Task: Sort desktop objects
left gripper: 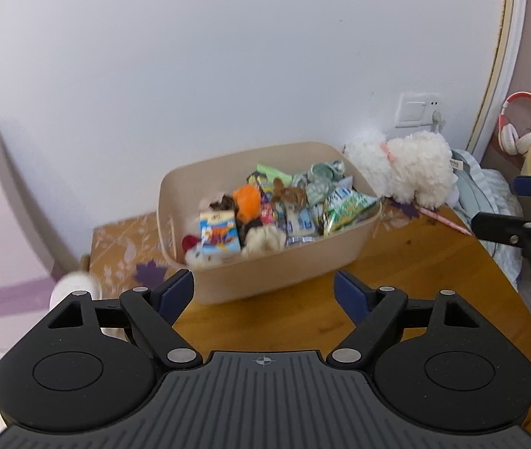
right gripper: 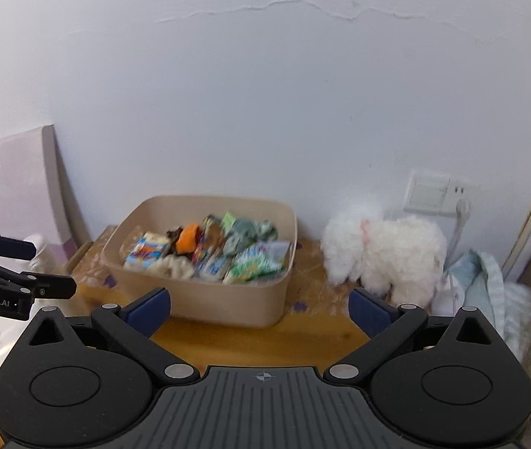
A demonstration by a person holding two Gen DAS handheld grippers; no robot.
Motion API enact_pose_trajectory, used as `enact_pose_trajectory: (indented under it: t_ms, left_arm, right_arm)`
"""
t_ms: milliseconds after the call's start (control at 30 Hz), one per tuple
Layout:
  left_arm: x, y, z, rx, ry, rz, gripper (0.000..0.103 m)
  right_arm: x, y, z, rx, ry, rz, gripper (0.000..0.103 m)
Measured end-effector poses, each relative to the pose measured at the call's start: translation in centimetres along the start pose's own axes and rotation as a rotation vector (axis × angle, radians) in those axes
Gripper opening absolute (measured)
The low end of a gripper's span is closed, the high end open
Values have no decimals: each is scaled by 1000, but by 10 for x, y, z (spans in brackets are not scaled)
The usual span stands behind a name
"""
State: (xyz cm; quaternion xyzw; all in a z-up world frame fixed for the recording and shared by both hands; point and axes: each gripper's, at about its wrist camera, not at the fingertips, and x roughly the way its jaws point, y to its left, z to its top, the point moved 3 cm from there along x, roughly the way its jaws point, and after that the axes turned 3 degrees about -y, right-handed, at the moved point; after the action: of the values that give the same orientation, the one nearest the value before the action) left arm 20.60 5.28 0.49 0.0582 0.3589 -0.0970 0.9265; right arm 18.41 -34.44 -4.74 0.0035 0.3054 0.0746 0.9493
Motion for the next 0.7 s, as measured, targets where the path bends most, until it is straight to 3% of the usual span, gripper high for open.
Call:
enact_pose_trajectory:
  t_ms: [267, 433, 700]
  left_arm:
    - [-56, -18, -34, 2, 23, 15, 83]
    - [-88, -24, -44, 31, 12, -20, 83]
    - [-120, -41, -62, 78, 13, -78, 84]
  right_arm:
    - [-41, 2, -34, -16, 40, 2, 103]
    - [-71, 9, -41, -58, -6, -28, 103]
    - [-97, 13, -49, -75, 10, -33, 103]
